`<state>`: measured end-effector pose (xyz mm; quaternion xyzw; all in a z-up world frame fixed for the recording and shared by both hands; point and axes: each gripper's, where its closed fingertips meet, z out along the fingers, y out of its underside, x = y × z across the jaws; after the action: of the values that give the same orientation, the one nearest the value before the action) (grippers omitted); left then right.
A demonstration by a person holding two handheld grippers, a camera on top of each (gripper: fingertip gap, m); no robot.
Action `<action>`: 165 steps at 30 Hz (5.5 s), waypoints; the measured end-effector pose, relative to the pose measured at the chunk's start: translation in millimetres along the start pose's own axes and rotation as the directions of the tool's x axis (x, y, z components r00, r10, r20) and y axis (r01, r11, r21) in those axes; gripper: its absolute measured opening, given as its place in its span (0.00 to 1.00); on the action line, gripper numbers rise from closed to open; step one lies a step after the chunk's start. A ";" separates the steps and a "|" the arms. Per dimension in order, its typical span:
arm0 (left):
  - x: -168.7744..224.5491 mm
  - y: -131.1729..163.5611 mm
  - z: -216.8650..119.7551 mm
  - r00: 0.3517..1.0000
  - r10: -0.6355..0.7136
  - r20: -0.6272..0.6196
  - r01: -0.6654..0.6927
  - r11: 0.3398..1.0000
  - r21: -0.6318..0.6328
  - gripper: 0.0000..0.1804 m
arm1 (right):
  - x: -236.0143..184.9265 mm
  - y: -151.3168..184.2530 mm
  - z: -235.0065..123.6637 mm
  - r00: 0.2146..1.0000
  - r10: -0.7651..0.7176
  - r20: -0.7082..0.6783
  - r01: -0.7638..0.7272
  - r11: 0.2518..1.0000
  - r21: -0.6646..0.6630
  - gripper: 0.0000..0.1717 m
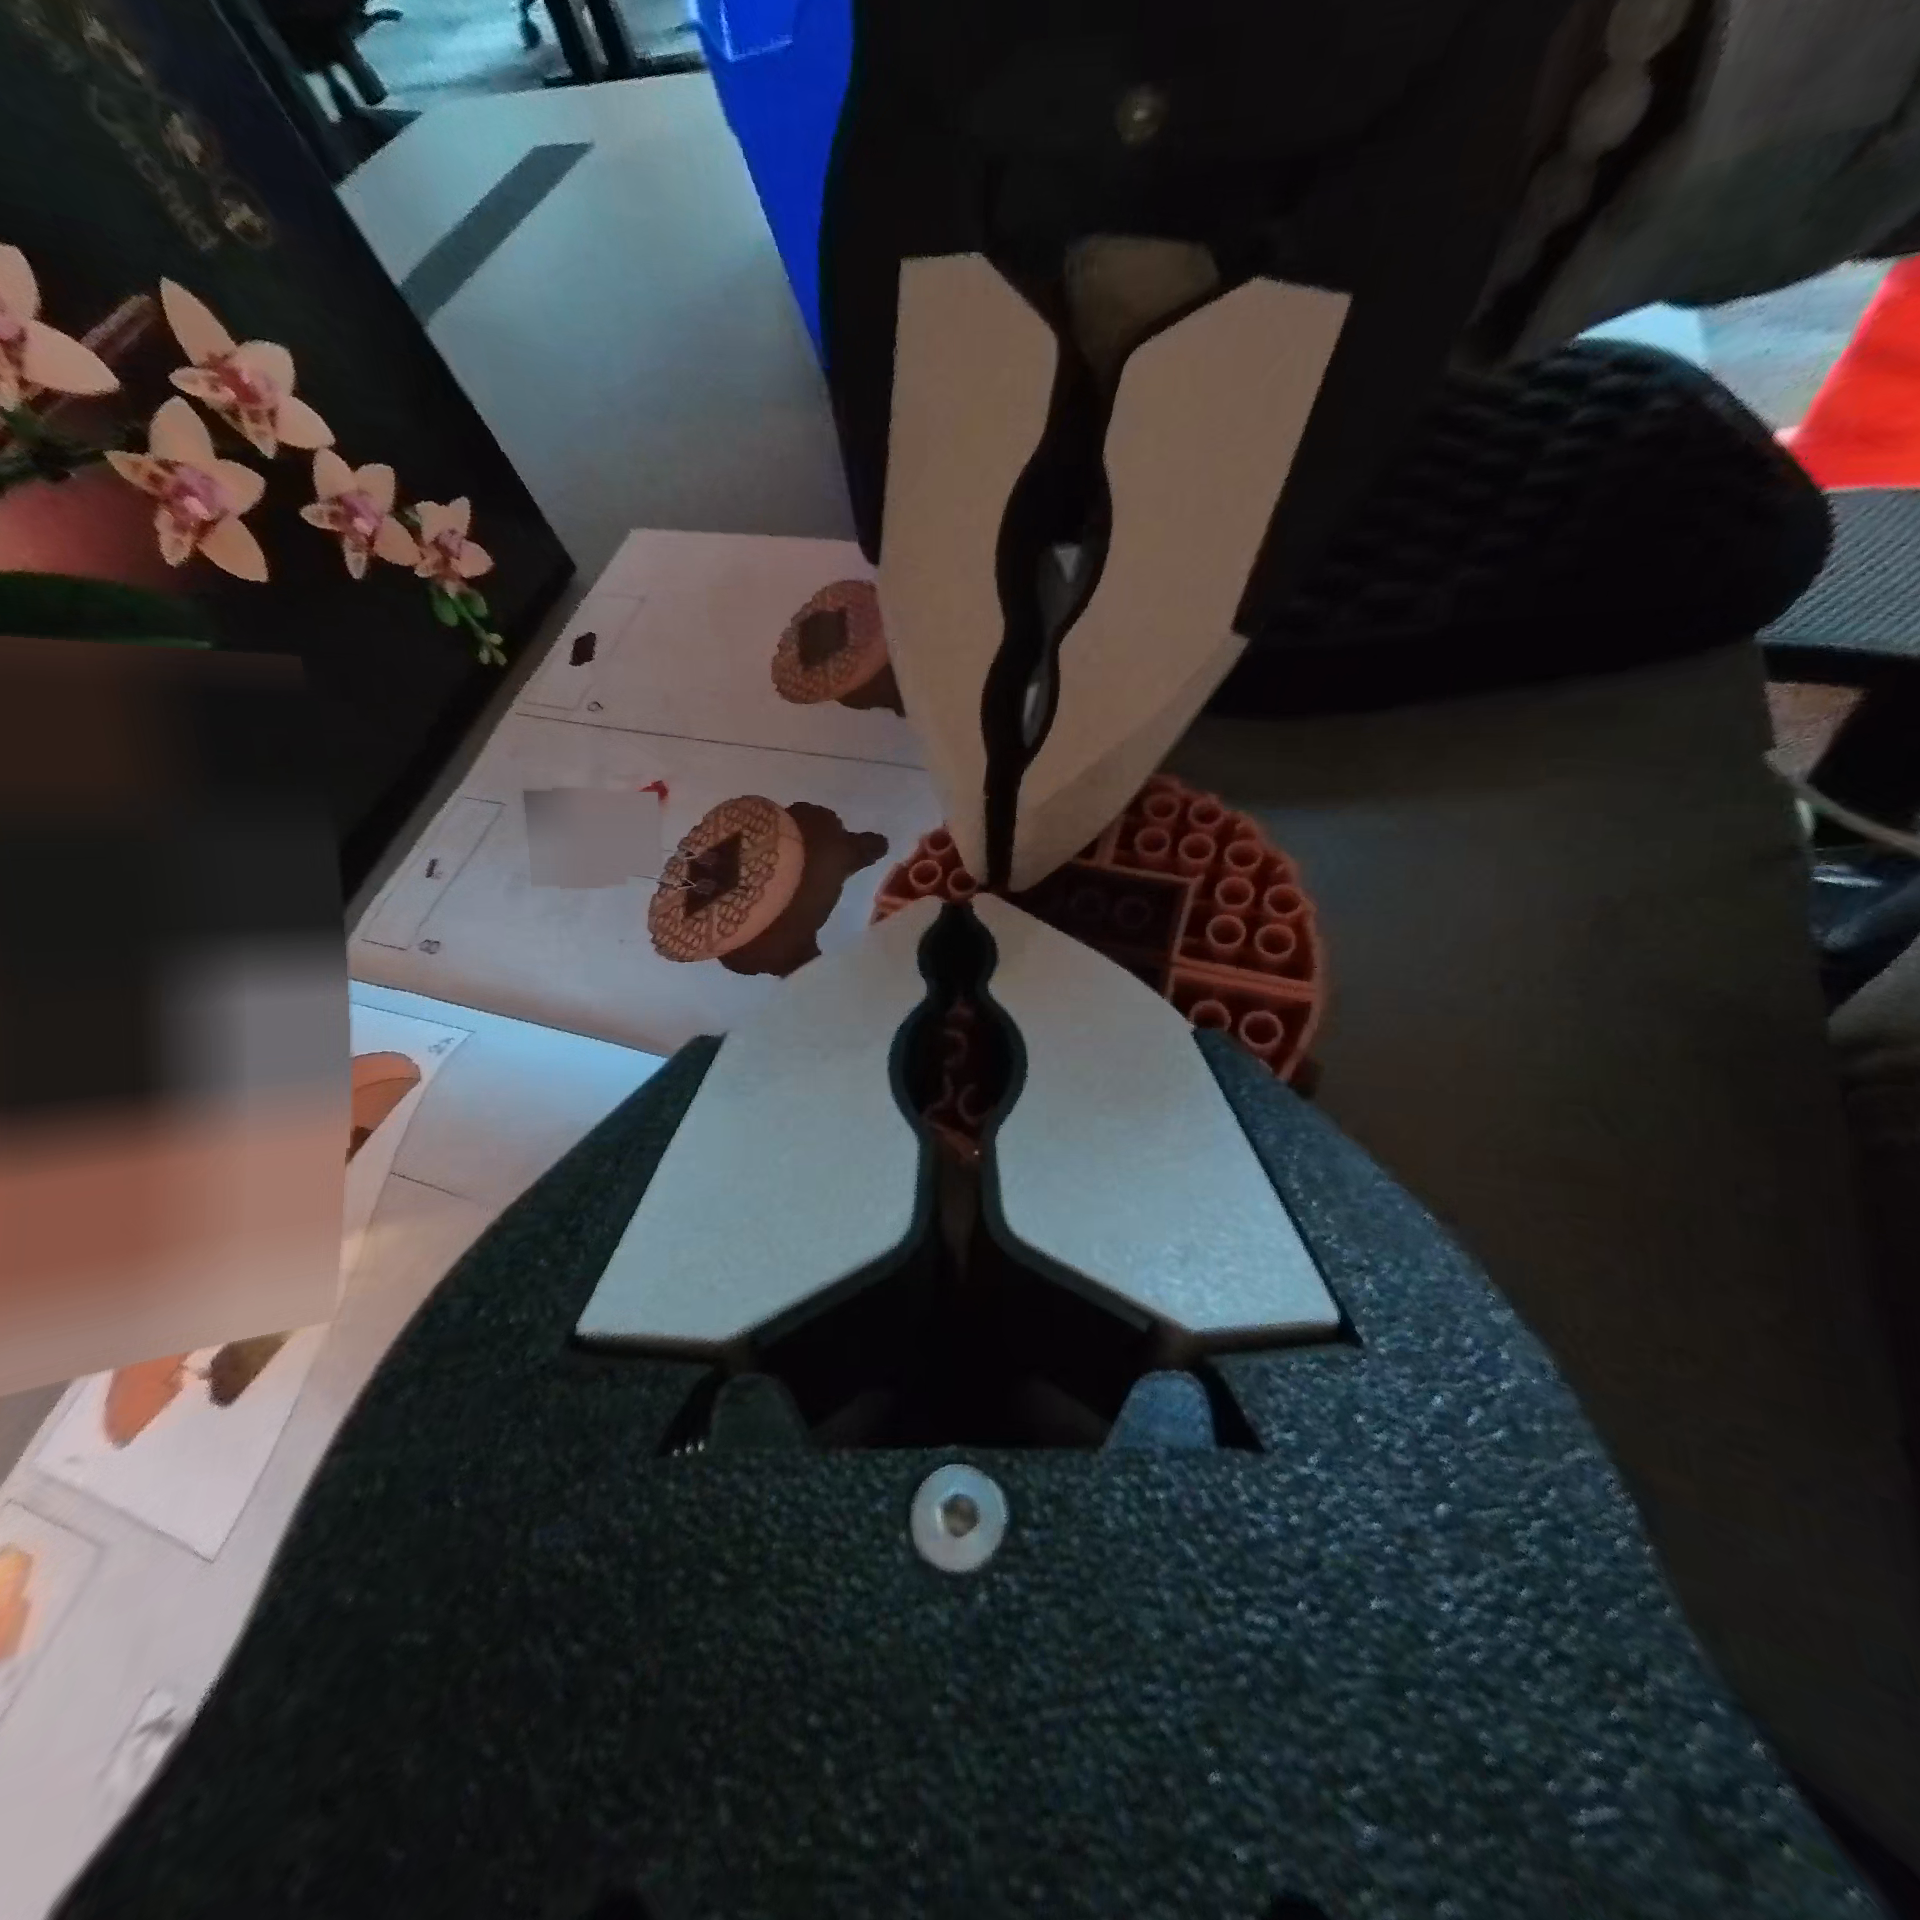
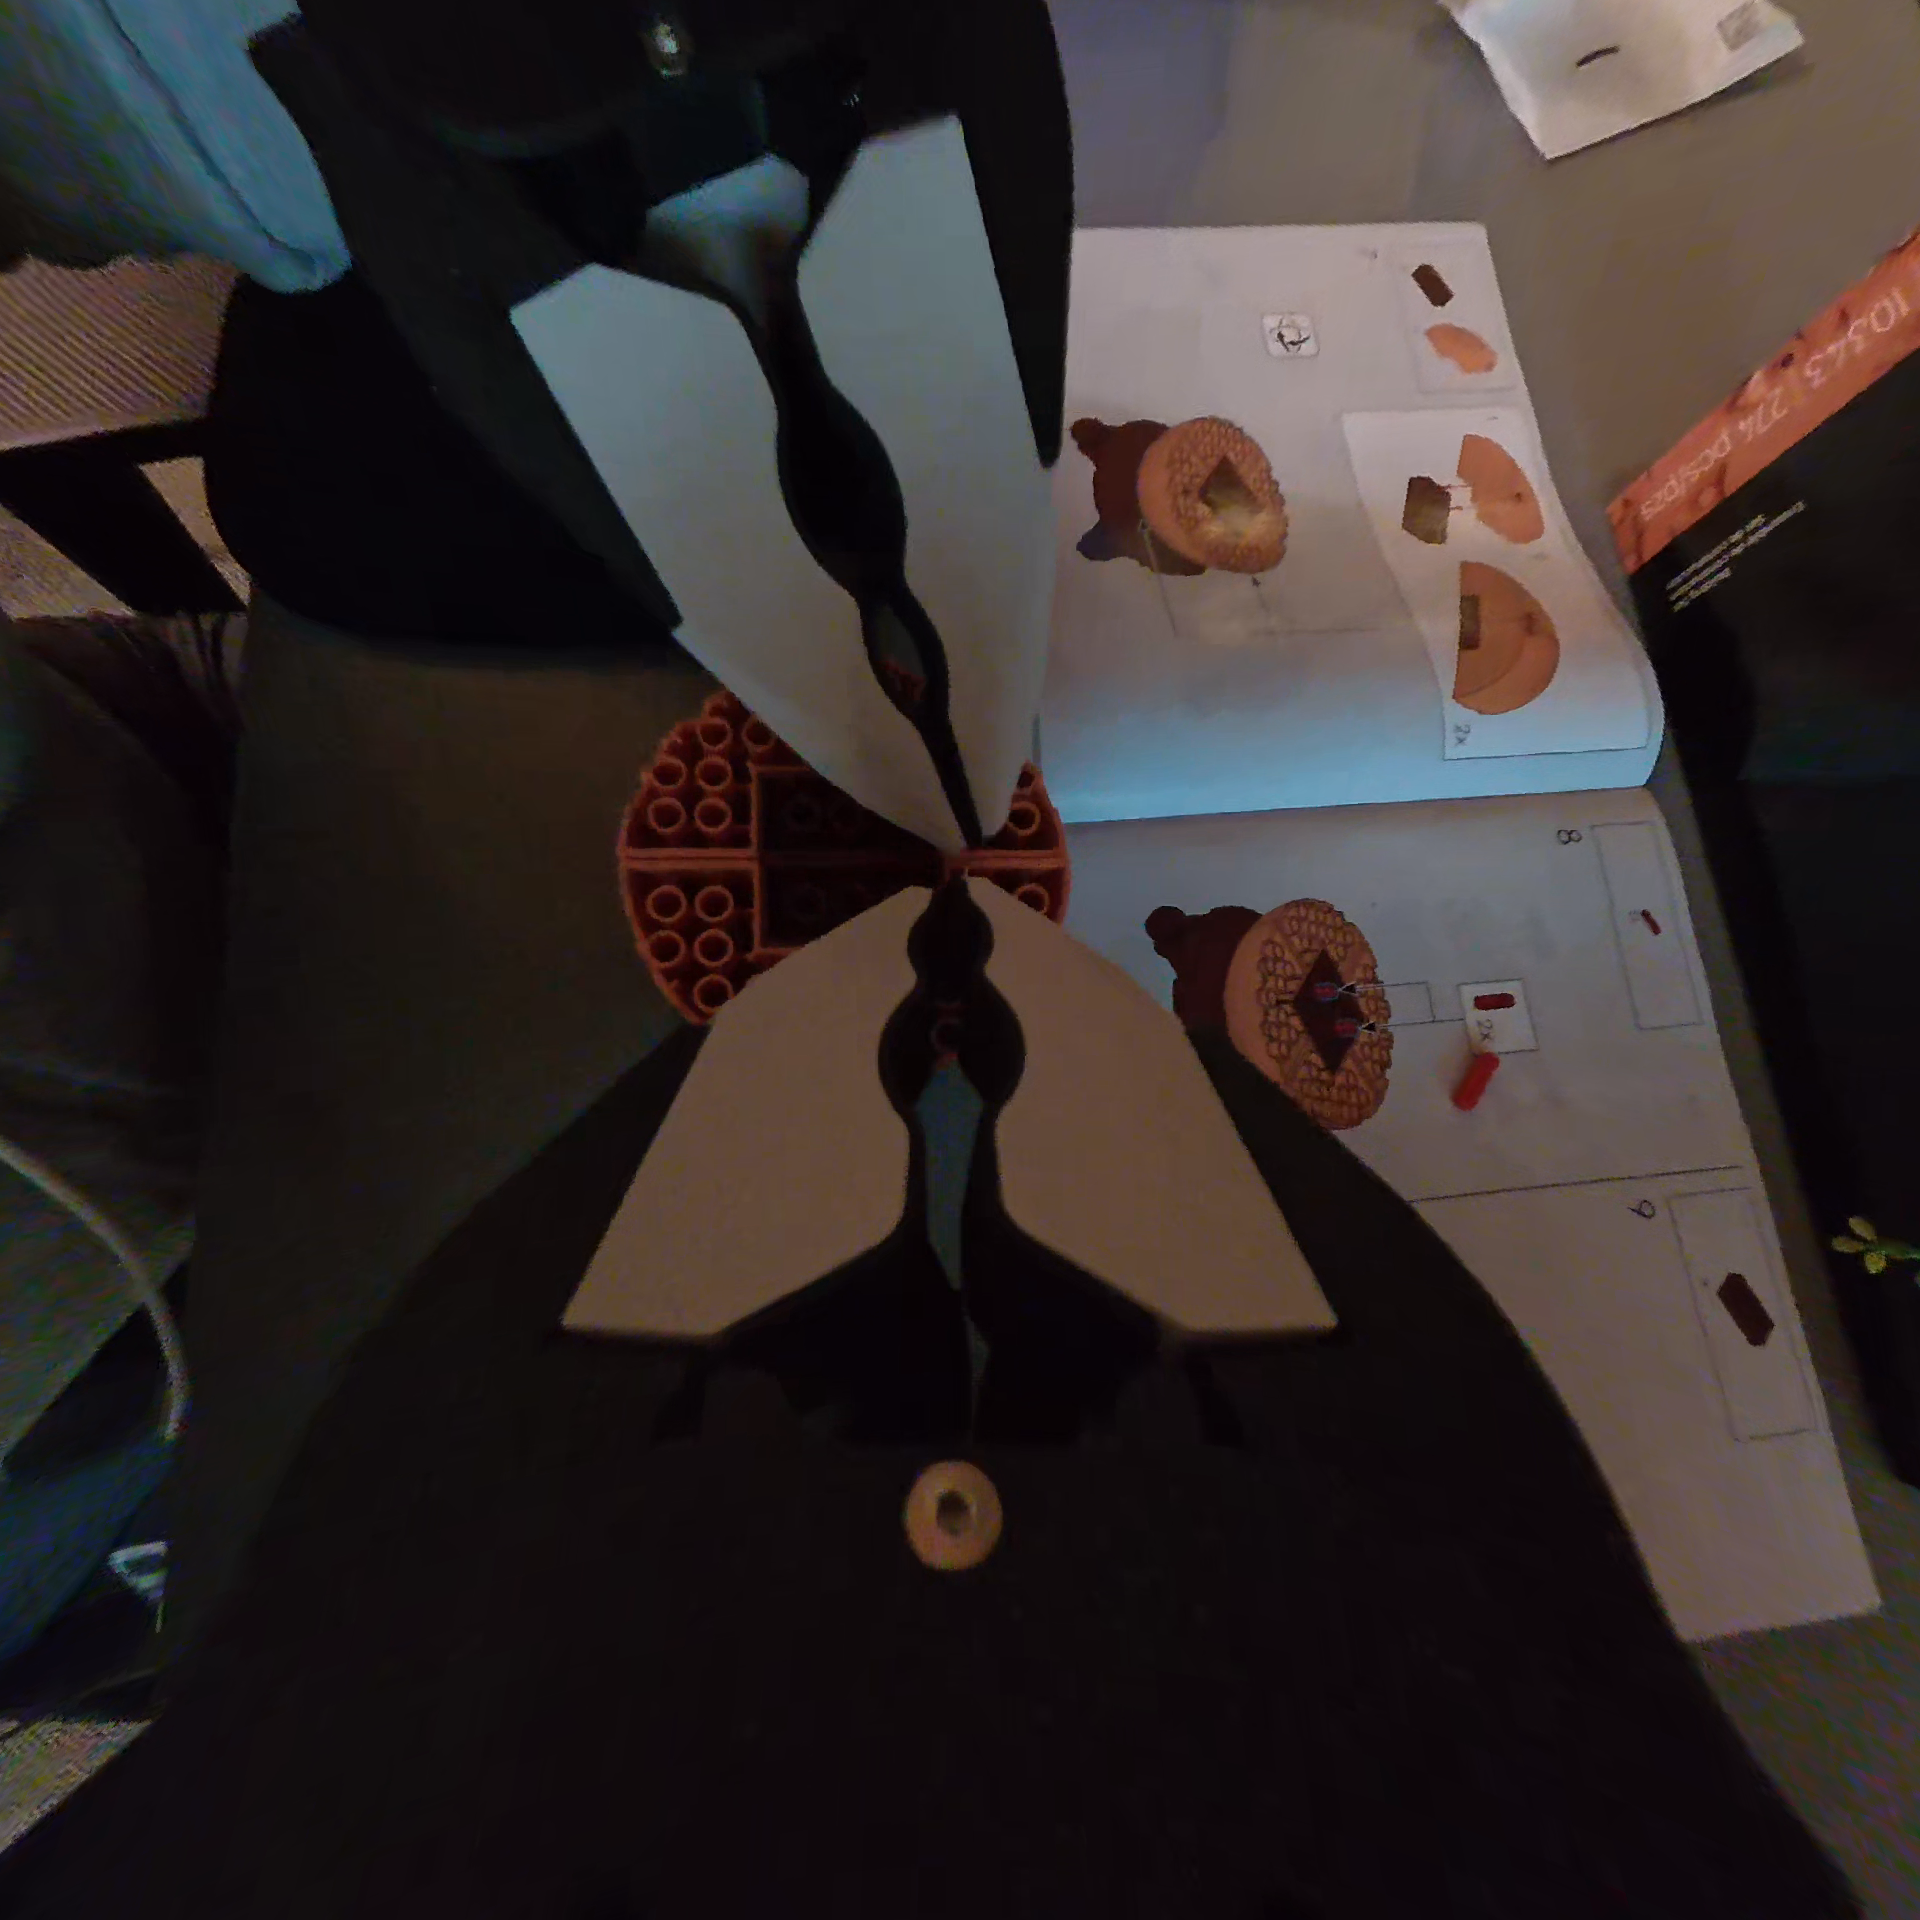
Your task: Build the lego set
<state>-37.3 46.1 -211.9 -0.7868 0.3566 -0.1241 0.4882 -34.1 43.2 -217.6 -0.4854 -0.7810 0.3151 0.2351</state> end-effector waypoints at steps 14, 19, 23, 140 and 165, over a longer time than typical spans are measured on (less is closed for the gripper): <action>-23.9 27.1 -22.2 0.959 -0.169 0.228 0.193 0.977 -0.087 0.00 | -2.1 -2.0 1.6 0.999 -0.030 -0.036 0.029 0.999 -0.039 0.00; -26.8 33.1 -17.8 0.937 -0.205 0.282 0.236 0.968 -0.083 0.00 | -9.3 -4.3 3.5 0.998 -0.054 -0.026 0.053 0.997 -0.056 0.00; -24.8 38.6 -14.0 0.941 -0.184 0.284 0.226 0.967 -0.121 0.00 | -13.3 -5.6 3.9 0.994 -0.087 -0.062 0.083 0.994 -0.070 0.00; 13.2 -2.2 -76.8 0.991 -0.104 0.086 0.112 0.990 -0.091 0.27 | 3.3 -34.5 -55.3 0.970 -0.034 -0.239 0.059 0.993 0.101 0.00; 47.4 34.8 -26.5 0.969 -0.233 0.077 0.242 0.962 -0.124 0.41 | -38.1 29.0 8.3 0.982 0.064 0.177 -0.079 0.994 0.080 0.58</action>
<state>-33.1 -13.6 -235.9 -0.8580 0.2519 -0.1337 0.4273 -6.1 16.0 -246.6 -0.4730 -0.7662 0.3980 0.1754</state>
